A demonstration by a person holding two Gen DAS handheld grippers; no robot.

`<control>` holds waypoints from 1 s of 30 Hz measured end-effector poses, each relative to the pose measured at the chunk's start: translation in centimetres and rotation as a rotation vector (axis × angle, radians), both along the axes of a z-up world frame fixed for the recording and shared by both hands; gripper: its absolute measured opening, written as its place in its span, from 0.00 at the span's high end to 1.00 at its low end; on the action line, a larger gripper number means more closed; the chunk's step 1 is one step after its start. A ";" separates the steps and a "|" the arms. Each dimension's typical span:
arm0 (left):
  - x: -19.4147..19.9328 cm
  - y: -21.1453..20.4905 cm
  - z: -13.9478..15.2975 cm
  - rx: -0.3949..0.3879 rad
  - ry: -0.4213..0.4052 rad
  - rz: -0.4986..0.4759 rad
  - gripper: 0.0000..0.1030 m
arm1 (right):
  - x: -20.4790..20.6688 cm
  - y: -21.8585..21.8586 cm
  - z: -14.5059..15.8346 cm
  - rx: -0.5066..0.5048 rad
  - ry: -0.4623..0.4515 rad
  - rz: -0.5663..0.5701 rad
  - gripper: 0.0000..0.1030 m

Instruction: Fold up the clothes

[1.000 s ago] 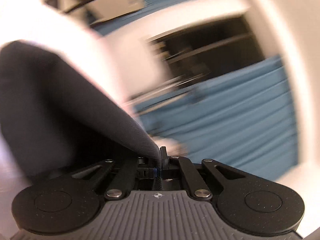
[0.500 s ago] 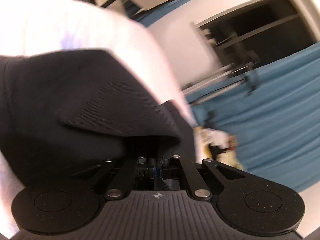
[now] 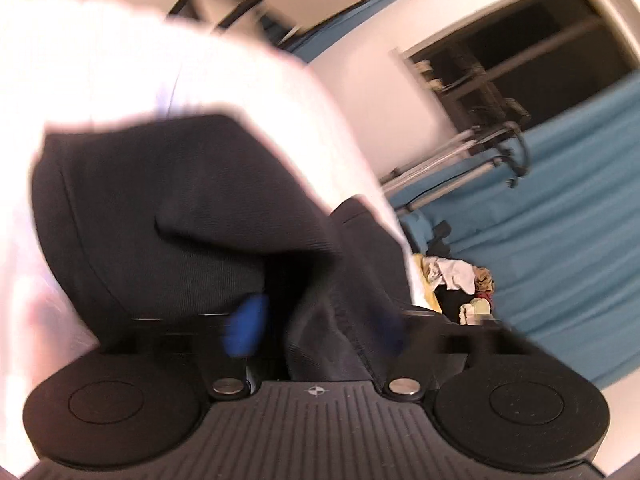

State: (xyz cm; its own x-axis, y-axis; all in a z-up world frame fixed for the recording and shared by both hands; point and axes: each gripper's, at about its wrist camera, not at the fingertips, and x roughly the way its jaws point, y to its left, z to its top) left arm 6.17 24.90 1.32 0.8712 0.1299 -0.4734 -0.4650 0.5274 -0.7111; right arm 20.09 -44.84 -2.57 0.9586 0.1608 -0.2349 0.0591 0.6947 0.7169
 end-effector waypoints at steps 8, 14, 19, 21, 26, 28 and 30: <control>-3.7 -7.9 5.5 0.559 -0.228 0.002 0.13 | -2.6 9.5 4.3 -0.168 -0.186 0.374 0.96; -2.9 -11.0 4.2 0.576 -0.269 -0.200 0.13 | -4.6 22.7 0.7 -0.568 -0.151 0.790 0.96; -4.1 -14.5 3.2 0.689 -0.237 -0.386 0.14 | -7.8 30.9 -5.8 -0.945 -0.092 0.971 0.91; -3.8 -15.9 2.9 0.742 -0.208 -0.442 0.14 | -8.1 31.5 -5.9 -0.981 -0.088 0.962 0.78; -0.9 -17.9 1.7 0.690 -0.158 -0.510 0.15 | -7.3 26.0 -2.1 -0.668 0.001 0.890 0.44; -0.7 -18.9 1.4 0.657 -0.157 -0.542 0.15 | -7.1 22.4 -0.7 -0.541 0.035 0.812 0.40; -0.3 -20.1 1.0 0.636 -0.165 -0.584 0.15 | -6.8 18.8 0.7 -0.415 0.067 0.732 0.39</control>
